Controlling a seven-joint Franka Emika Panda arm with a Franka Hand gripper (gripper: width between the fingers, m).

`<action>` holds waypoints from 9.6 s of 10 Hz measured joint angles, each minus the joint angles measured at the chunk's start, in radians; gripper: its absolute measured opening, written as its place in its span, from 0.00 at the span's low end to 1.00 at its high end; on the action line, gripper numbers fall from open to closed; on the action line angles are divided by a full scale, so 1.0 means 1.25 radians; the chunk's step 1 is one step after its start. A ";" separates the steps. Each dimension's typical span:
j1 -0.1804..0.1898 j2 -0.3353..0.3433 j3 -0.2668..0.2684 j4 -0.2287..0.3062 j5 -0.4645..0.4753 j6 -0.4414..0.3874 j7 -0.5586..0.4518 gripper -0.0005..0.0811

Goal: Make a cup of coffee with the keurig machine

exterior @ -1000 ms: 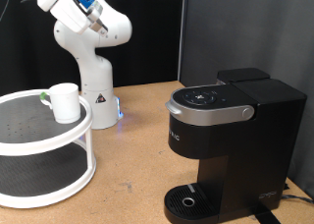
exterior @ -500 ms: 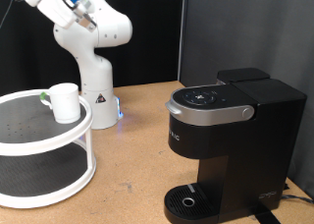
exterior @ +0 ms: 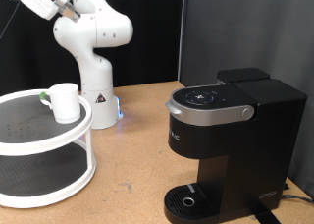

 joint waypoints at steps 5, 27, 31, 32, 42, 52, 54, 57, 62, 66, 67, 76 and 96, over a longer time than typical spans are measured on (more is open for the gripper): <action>-0.062 -0.011 -0.026 -0.011 -0.008 0.024 -0.009 0.01; -0.073 0.051 -0.180 -0.064 -0.126 0.154 -0.164 0.01; -0.041 0.097 -0.209 -0.081 -0.126 0.232 -0.195 0.01; -0.032 0.109 -0.215 -0.085 -0.126 0.249 -0.203 0.01; -0.006 0.208 -0.272 -0.133 -0.130 0.390 -0.298 0.96; 0.041 0.244 -0.330 -0.151 -0.119 0.430 -0.432 0.99; 0.041 0.242 -0.334 -0.154 -0.108 0.419 -0.440 0.99; 0.041 0.236 -0.334 -0.154 -0.098 0.399 -0.439 0.99; 0.030 0.234 -0.319 -0.156 -0.097 0.384 -0.392 0.54; 0.028 0.223 -0.306 -0.156 -0.093 0.385 -0.362 0.11; 0.027 0.222 -0.302 -0.156 -0.090 0.385 -0.358 0.09; -0.047 0.146 -0.181 -0.136 -0.070 0.274 -0.183 0.09; 0.380 0.344 -0.190 -0.101 0.269 0.698 -0.149 0.09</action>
